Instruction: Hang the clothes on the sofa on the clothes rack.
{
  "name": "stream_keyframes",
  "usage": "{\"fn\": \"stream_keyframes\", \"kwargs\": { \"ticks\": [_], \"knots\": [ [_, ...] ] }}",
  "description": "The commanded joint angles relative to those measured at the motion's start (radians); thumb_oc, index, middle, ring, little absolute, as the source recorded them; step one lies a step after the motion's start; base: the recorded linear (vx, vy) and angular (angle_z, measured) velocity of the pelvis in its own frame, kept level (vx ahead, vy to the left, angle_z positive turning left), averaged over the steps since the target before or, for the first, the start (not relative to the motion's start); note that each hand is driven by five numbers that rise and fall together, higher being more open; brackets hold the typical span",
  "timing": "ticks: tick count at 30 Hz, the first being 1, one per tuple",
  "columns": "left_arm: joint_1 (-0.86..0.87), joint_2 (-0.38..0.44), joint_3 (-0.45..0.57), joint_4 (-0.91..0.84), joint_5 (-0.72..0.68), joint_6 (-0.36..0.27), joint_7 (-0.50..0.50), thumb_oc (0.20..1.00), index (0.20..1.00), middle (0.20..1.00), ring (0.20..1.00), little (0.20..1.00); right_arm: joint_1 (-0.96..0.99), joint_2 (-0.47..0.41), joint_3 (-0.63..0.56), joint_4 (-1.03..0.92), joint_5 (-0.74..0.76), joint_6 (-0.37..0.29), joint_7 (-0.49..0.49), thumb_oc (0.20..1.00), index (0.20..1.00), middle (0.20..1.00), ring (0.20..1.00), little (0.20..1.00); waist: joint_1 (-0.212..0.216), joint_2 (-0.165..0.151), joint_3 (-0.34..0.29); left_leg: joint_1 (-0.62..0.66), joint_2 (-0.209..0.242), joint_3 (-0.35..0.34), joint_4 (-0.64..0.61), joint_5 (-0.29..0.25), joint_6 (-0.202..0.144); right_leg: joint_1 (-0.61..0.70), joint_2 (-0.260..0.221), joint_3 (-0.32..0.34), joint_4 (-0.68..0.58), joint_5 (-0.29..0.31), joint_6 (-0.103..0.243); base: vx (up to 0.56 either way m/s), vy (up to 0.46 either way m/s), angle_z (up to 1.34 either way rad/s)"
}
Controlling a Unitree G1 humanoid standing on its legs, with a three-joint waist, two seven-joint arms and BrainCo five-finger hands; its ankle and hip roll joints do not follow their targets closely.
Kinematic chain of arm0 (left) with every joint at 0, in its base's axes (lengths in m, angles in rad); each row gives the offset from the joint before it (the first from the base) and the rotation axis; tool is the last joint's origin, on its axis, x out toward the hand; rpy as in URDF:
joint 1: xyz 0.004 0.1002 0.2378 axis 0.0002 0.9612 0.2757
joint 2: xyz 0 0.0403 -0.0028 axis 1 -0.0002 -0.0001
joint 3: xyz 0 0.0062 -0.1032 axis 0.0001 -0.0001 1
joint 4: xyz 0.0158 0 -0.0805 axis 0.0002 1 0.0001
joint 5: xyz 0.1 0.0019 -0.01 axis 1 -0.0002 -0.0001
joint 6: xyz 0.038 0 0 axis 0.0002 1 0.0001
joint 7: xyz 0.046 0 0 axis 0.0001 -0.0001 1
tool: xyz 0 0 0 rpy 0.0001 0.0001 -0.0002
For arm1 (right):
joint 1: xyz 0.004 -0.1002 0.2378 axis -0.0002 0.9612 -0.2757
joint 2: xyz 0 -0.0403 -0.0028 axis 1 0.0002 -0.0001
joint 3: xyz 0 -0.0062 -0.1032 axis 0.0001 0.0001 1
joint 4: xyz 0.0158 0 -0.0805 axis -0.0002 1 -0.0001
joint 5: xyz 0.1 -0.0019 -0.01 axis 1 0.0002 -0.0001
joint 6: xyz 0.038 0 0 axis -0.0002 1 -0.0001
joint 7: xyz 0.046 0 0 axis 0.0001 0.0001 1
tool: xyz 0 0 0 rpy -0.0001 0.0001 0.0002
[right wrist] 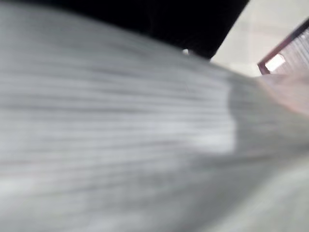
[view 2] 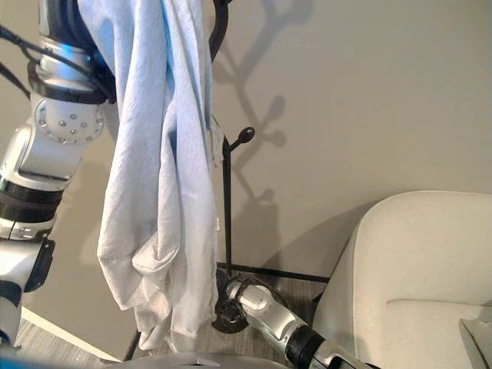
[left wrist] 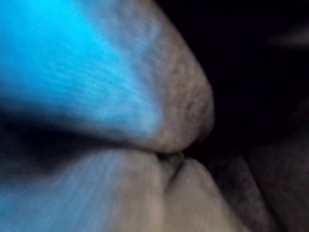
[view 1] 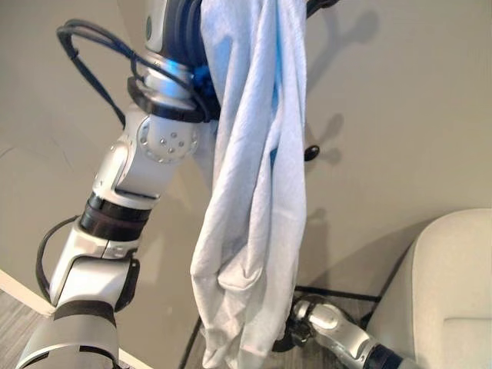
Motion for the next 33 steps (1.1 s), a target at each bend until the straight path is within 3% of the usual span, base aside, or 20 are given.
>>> {"fn": "stream_keyframes", "kwargs": {
  "ticks": [1,2,11,19,21,23,26,29,32,33],
  "knots": [
    [-0.14,0.004,-0.015,0.061,0.024,0.041,0.057,0.2,0.2,0.2,0.2,0.2,-0.063,0.116,0.033,0.032,0.054,-0.053,0.007,1.0,1.0,1.0,1.0,1.0,0.015,-0.02,-0.016,0.053,0.123,0.086,0.034,0.043,-0.071,-0.032,-0.017,0.045,-0.067,0.057,0.022,0.0,0.0,0.0],
    [-0.155,-0.013,-0.015,0.067,0.028,0.047,0.067,0.2,0.2,0.2,0.2,0.2,-0.065,0.124,0.035,0.038,0.065,-0.054,0.007,0.2,0.2,0.2,0.2,0.2,0.015,-0.02,-0.017,0.053,0.121,0.085,0.033,0.043,-0.07,-0.033,-0.017,0.046,-0.069,0.059,0.022,0.0,0.0,0.0],
    [-0.199,-0.043,-0.008,0.129,0.057,0.085,0.137,0.2,0.2,0.2,0.2,0.2,-0.059,0.113,-0.005,0.066,0.1,-0.063,-0.021,0.2,0.2,0.2,0.2,0.2,0.002,-0.022,-0.022,0.065,0.113,0.097,0.032,0.038,-0.069,-0.039,-0.019,0.06,-0.072,0.067,0.026,0.0,0.001,0.0],
    [-0.166,0.054,0.005,0.153,0.098,0.097,0.136,0.2,0.2,0.2,0.2,0.2,-0.024,0.032,-0.074,0.036,0.07,-0.077,-0.04,0.2,0.2,0.2,0.2,0.2,-0.011,-0.025,-0.028,0.08,0.112,0.116,0.04,0.029,-0.07,-0.046,-0.018,0.081,-0.072,0.073,0.03,-0.01,0.008,-0.07],
    [-0.131,0.13,0.019,0.138,0.126,0.101,0.131,0.2,0.2,0.2,0.2,0.2,0.009,-0.034,-0.142,-0.009,0.048,-0.088,-0.062,0.2,0.2,0.2,0.2,0.2,-0.023,-0.028,-0.027,0.084,0.111,0.123,0.041,0.025,-0.071,-0.049,-0.017,0.086,-0.071,0.075,0.033,0.0,0.014,-0.18],
    [-0.124,0.13,0.025,0.133,0.127,0.101,0.13,0.2,0.2,0.2,0.2,0.2,0.015,-0.041,-0.142,-0.018,0.048,-0.084,-0.062,0.2,0.2,0.2,0.2,0.2,-0.022,-0.026,-0.028,0.086,0.11,0.124,0.041,0.024,-0.07,-0.049,-0.018,0.087,-0.071,0.075,0.034,0.0,0.011,-0.11],
    [-0.048,0.291,0.067,0.092,0.159,0.099,0.116,0.2,0.2,0.2,0.2,0.2,0.124,-0.164,-0.326,-0.127,0.027,-0.107,-0.094,0.2,0.2,0.2,0.2,0.2,-0.045,-0.026,-0.028,0.094,0.107,0.134,0.041,0.017,-0.071,-0.049,-0.021,0.098,-0.072,0.082,0.042,0.01,0.02,-0.14],
    [0.049,0.387,0.128,0.043,0.166,0.083,0.098,0.2,0.2,0.2,0.2,0.2,0.238,-0.253,-0.501,-0.239,-0.018,-0.124,-0.132,0.2,0.2,0.2,0.2,0.2,-0.059,-0.023,-0.034,0.1,0.102,0.142,0.038,0.012,-0.069,-0.047,-0.024,0.1,-0.073,0.086,0.047,0.01,0.017,-0.11],
    [0.233,0.487,0.244,-0.043,0.169,0.03,0.071,0.2,0.2,0.2,0.2,0.2,0.355,-0.284,-0.771,-0.318,-0.052,-0.162,-0.212,0.2,0.2,0.2,0.2,0.2,-0.076,-0.024,-0.037,0.107,0.095,0.142,0.033,0.006,-0.067,-0.047,-0.025,0.111,-0.077,0.093,0.056,0.0,0.017,-0.16],
    [0.267,0.497,0.267,-0.056,0.167,0.022,0.067,0.2,0.2,0.2,0.2,0.2,0.366,-0.283,-0.81,-0.329,-0.064,-0.17,-0.234,0.2,0.2,0.2,0.2,0.2,-0.08,-0.022,-0.038,0.109,0.094,0.143,0.031,0.006,-0.067,-0.047,-0.025,0.114,-0.078,0.094,0.057,0.0,0.028,-0.05]
  ]
}}
